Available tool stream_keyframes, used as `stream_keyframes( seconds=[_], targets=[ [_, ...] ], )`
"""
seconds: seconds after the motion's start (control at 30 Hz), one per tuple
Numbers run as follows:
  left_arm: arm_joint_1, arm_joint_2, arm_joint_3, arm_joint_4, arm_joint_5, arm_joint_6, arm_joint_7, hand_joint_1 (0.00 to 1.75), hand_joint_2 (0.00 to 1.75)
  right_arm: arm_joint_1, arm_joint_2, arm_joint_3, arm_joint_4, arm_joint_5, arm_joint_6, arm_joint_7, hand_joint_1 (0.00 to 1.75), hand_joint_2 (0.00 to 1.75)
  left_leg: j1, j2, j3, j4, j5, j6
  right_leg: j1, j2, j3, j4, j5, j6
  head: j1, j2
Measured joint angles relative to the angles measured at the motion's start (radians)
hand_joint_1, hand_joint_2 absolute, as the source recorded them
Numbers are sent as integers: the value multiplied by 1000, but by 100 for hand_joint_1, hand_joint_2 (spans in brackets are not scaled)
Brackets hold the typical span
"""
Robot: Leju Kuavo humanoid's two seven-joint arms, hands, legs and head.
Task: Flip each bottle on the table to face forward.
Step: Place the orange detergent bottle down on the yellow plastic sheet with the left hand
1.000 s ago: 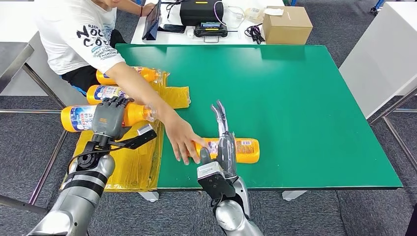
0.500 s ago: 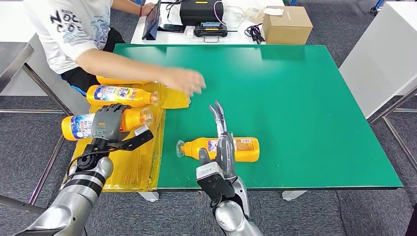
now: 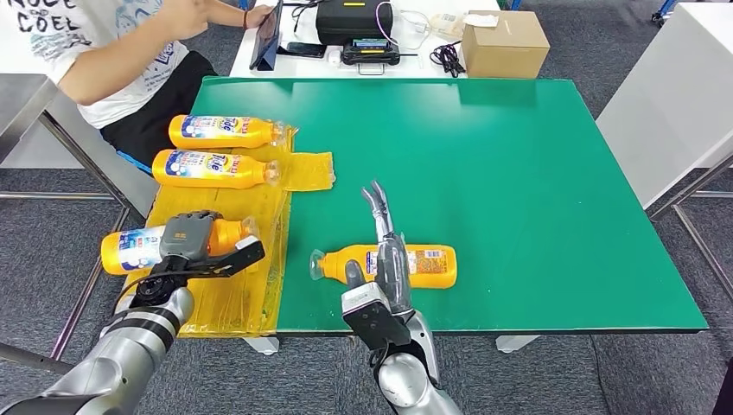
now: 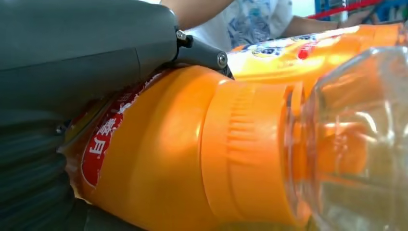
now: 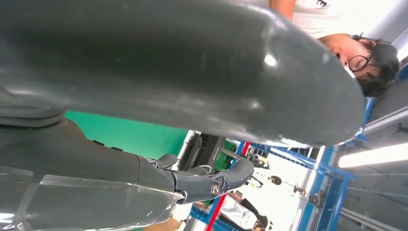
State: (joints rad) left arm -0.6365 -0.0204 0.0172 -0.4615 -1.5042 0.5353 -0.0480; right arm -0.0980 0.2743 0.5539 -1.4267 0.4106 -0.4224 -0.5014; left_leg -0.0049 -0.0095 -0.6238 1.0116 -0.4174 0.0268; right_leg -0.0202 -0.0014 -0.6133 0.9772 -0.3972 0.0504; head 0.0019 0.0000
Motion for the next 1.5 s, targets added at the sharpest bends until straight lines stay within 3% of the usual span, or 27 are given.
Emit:
stream_keyframes(
  seconds=[0.2, 0.9, 1.03, 1.1, 1.17, 1.27, 1.4, 1.5],
  targets=[
    [-36, 11, -39, 34, -47, -95, 10, 175, 175, 0, 0, 0, 0, -5, 21, 2, 0, 0, 0, 0, 1, 0, 0, 0, 0, 0, 1, 0, 0, 0, 0, 0],
    [-61, 17, -52, 58, -8, -150, -21, 174, 175, 0, 0, 0, 0, -7, 31, 3, 0, 0, 0, 0, 3, 0, 0, 0, 0, 0, 3, 0, 0, 0, 0, 0],
    [-64, 17, -42, 58, 62, -186, -78, 30, 175, 0, 0, 0, 0, -10, 37, 3, 0, 0, 0, 0, 3, 0, 0, 0, 0, 0, 3, 0, 0, 0, 0, 0],
    [-63, 17, -25, 58, 133, -223, -140, 48, 175, 0, 0, 0, 0, -13, 42, 3, 0, 0, 0, 0, 3, 0, 0, 0, 0, 0, 3, 0, 0, 0, 0, 0],
    [-60, 15, -2, 58, 215, -269, -210, 53, 175, 0, 0, 0, 0, -18, 47, 1, 0, 0, 0, -1, 3, 0, 0, 0, 0, 0, 3, 0, 0, 0, 0, 0],
    [-49, 8, 41, 51, 351, -351, -318, 13, 175, -2, 0, 1, 5, -28, 53, -7, 0, 0, -1, -1, 3, 0, 0, 0, -1, 0, 4, 0, 0, 0, 0, 0],
    [-20, -5, 114, 24, 570, -447, -490, 3, 175, -11, 1, 6, 23, -47, 58, -22, 0, 0, -1, -1, 4, 0, 0, 0, -1, 0, 5, 0, 0, 0, 0, 0],
    [20, -20, 134, -3, 667, -486, -554, 0, 175, -18, 4, 7, 37, -54, 59, -30, 0, 0, -1, -1, 4, 0, 0, 0, -1, 0, 5, 0, 0, 0, 0, 0]
  ],
)
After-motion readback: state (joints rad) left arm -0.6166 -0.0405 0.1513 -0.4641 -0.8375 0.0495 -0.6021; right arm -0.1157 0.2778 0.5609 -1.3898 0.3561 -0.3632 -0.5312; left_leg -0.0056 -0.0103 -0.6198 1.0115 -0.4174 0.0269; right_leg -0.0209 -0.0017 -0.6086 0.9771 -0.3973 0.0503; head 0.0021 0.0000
